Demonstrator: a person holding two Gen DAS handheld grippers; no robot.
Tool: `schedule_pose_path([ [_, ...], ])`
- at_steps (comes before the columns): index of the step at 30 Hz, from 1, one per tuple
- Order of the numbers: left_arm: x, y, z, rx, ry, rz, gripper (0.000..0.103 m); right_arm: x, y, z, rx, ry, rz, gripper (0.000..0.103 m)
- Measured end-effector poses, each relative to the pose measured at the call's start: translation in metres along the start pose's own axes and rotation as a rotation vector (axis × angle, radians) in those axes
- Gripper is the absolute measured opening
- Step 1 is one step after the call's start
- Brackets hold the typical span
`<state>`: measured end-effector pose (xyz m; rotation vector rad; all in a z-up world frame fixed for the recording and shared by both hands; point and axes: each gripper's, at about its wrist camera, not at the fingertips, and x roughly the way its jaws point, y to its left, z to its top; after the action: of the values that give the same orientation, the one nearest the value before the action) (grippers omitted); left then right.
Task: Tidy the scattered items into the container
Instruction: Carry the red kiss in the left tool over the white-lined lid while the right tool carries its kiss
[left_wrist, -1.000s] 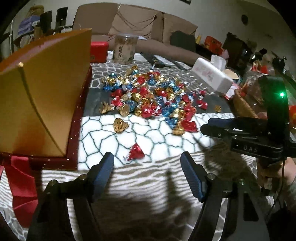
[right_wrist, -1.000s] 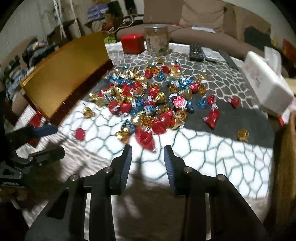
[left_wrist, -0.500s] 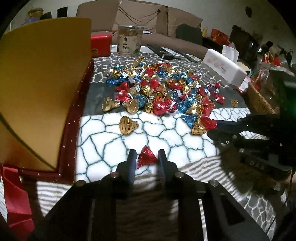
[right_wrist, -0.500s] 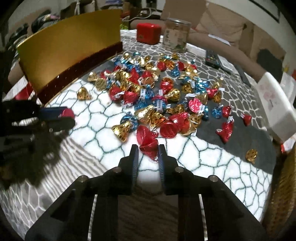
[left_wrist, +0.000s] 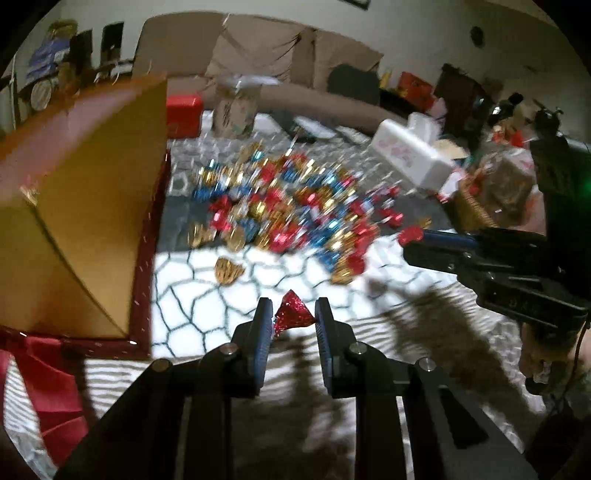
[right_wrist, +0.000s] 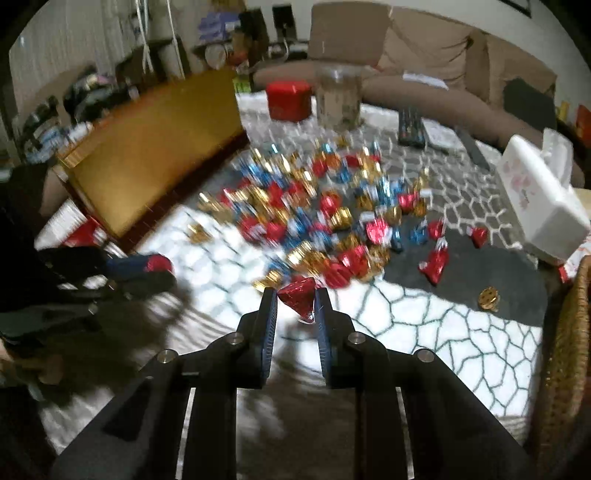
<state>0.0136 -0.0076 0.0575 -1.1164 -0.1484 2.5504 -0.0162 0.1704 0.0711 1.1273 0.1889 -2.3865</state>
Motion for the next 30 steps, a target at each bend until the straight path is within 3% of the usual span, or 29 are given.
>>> schedule_pose_path([
  [6,-0.076,0.012,0.029,-0.031,-0.098,-0.032,0.023,-0.047,0.051,0.034,-0.015,-0.082,0.097,0.019],
  [14,-0.18,0.088,0.051,-0.04,-0.203,0.154,0.023,-0.073,0.171,0.123,-0.162,-0.146,0.156,0.019],
  [21,-0.213,0.178,0.056,-0.095,-0.208,0.341,0.023,-0.025,0.268,0.177,-0.176,-0.126,0.215,0.019],
  [30,-0.182,0.269,0.064,-0.185,-0.166,0.385,0.023,0.073,0.329,0.227,-0.147,-0.006,0.206,0.019],
])
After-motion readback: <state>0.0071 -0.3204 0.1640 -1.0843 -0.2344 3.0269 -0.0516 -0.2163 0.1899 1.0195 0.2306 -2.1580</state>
